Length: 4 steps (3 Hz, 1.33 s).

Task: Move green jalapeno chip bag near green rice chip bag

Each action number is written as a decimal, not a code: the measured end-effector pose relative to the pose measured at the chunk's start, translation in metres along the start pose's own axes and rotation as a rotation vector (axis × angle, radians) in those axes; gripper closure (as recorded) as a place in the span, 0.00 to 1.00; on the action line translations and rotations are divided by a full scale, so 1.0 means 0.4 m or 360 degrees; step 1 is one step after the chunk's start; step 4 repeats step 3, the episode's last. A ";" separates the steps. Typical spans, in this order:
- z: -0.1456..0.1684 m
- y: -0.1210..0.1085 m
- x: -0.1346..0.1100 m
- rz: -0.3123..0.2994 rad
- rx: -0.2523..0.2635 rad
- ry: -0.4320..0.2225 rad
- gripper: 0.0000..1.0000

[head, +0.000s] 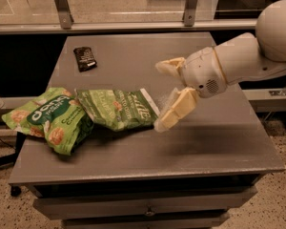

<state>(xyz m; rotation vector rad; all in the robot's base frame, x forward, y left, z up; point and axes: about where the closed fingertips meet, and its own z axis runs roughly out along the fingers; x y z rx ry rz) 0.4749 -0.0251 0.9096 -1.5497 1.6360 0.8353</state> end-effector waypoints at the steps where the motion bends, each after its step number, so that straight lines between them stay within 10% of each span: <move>1: -0.113 -0.090 0.050 -0.0112 0.0156 0.0059 0.00; 4: -0.225 -0.183 0.062 -0.0182 0.0295 0.0073 0.00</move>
Offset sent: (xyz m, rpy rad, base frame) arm 0.1042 -0.1505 0.0391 -0.0798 -0.2583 -0.1573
